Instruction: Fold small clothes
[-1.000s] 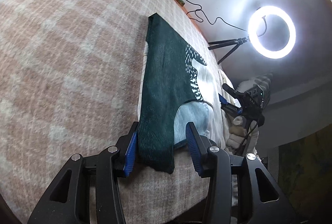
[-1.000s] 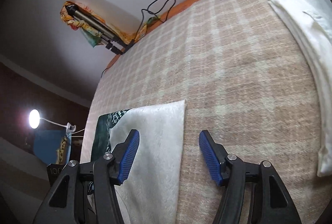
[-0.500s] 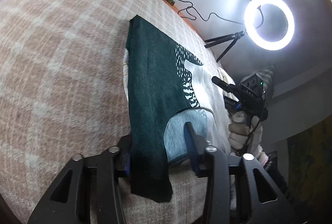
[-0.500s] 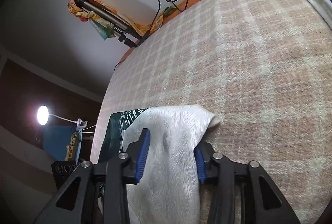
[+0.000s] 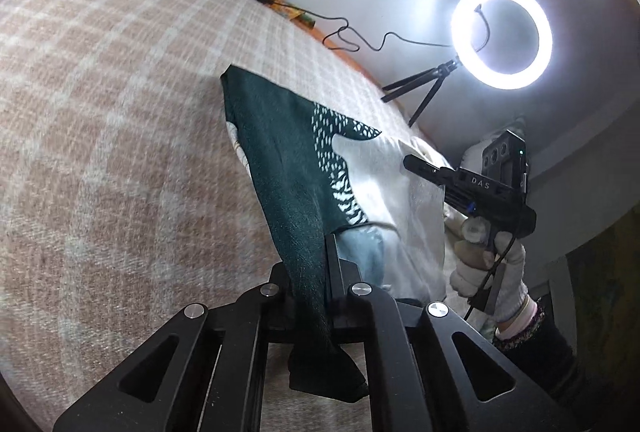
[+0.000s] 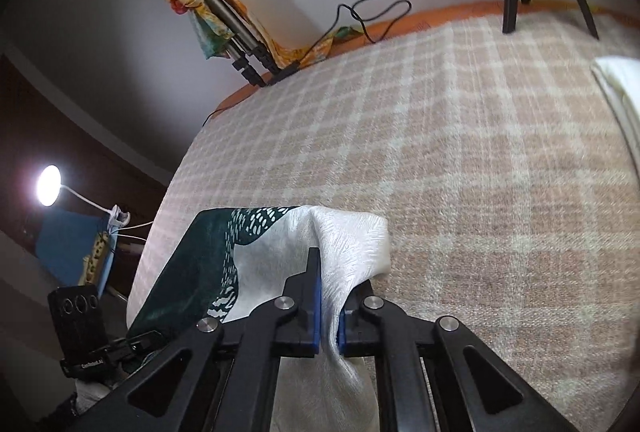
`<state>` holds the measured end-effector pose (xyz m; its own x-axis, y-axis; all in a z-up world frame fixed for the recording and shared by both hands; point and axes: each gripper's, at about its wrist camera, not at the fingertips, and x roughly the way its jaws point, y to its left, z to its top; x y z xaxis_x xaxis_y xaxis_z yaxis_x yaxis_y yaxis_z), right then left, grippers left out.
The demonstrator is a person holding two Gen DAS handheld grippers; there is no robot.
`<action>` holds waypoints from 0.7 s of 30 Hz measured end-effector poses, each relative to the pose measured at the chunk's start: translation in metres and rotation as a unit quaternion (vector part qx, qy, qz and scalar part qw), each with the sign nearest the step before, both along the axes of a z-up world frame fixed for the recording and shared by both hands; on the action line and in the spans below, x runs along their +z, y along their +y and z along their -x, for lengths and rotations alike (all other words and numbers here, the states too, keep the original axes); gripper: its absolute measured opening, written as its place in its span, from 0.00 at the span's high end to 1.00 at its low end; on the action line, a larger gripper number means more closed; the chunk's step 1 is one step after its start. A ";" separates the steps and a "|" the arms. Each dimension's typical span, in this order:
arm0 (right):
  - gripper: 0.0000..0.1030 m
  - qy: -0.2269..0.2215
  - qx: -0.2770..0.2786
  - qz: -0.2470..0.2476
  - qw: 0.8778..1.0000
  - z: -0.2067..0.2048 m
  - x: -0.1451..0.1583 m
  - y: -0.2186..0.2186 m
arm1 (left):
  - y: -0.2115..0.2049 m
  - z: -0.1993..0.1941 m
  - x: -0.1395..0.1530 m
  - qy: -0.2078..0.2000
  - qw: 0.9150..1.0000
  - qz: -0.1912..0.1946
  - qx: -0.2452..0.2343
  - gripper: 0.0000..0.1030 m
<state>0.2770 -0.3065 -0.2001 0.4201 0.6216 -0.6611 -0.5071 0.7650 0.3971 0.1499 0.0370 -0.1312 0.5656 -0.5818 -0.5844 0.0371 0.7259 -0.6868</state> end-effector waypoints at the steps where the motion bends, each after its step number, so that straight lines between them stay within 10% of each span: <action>1: 0.97 -0.006 -0.001 0.001 1.000 0.003 0.004 0.000 | 0.001 0.001 0.002 -0.003 1.000 0.003 0.001 0.96; 21: 0.97 -0.062 -0.016 0.028 0.998 0.023 0.056 -0.021 | -0.032 -0.015 0.036 -0.053 0.998 0.002 -0.032 0.96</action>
